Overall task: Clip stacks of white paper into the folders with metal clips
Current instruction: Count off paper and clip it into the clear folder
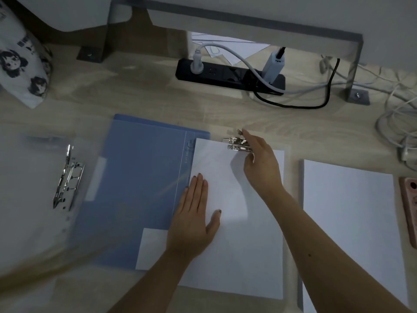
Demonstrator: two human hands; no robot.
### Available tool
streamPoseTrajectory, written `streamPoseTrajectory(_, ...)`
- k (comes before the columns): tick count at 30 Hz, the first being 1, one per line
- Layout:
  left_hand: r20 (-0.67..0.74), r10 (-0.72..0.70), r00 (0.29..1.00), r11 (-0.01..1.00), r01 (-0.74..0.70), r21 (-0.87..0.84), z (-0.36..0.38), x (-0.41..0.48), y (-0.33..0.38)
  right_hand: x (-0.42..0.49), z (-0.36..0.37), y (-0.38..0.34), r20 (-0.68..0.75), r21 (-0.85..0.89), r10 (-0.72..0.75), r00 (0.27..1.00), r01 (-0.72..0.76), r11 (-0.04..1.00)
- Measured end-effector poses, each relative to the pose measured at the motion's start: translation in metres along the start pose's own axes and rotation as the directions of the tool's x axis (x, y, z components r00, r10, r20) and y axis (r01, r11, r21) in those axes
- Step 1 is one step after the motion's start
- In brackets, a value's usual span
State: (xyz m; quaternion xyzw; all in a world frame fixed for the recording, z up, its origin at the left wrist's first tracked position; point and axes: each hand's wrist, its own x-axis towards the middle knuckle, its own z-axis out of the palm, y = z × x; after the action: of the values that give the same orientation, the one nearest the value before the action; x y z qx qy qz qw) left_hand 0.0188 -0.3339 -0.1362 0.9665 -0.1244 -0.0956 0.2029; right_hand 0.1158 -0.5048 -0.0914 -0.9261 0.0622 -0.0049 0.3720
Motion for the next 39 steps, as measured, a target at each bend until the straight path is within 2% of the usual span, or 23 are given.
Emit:
streamPoseTrajectory(3,0.0,-0.004,1.0,1.0,0.004,0.01,-0.001,0.0,0.0,-0.002,0.007,0.006,-0.032,-0.203,-0.115,0.993,0.107,0.973)
streamPoseTrajectory(5,-0.009,-0.008,1.0,1.0,0.008,0.011,-0.001,-0.001,0.0,-0.002,0.009,0.008,-0.017,-0.278,-0.141,0.99,0.131,0.952)
streamPoseTrajectory(10,-0.053,0.009,0.999,1.0,-0.009,0.005,0.0,0.0,-0.001,0.0,0.013,0.005,0.112,-0.249,-0.108,0.988,0.133,0.959)
streamPoseTrajectory(19,-0.039,-0.011,0.999,1.0,0.01,-0.013,-0.002,0.001,0.0,0.01,0.02,0.003,0.233,-0.448,-0.085,0.969,0.185,0.875)
streamPoseTrajectory(26,-0.026,-0.009,1.0,1.0,0.008,-0.016,-0.004,0.001,0.001,0.01,0.017,0.002,0.295,-0.473,-0.056,0.954,0.196,0.859)
streamPoseTrajectory(30,-0.025,-0.015,1.0,0.999,0.014,-0.029,-0.003,0.002,0.001,0.009,0.02,0.003,0.28,-0.48,-0.068,0.958,0.201,0.854)
streamPoseTrajectory(35,-0.022,-0.022,1.0,0.999,0.021,-0.046,-0.003,0.002,0.001,0.002,0.025,0.001,0.245,-0.455,0.003,0.97,0.113,0.883)
streamPoseTrajectory(39,-0.028,-0.022,0.999,0.999,0.021,-0.05,0.0,0.002,0.0,0.0,0.024,0.001,0.202,-0.414,-0.007,0.979,0.092,0.906)
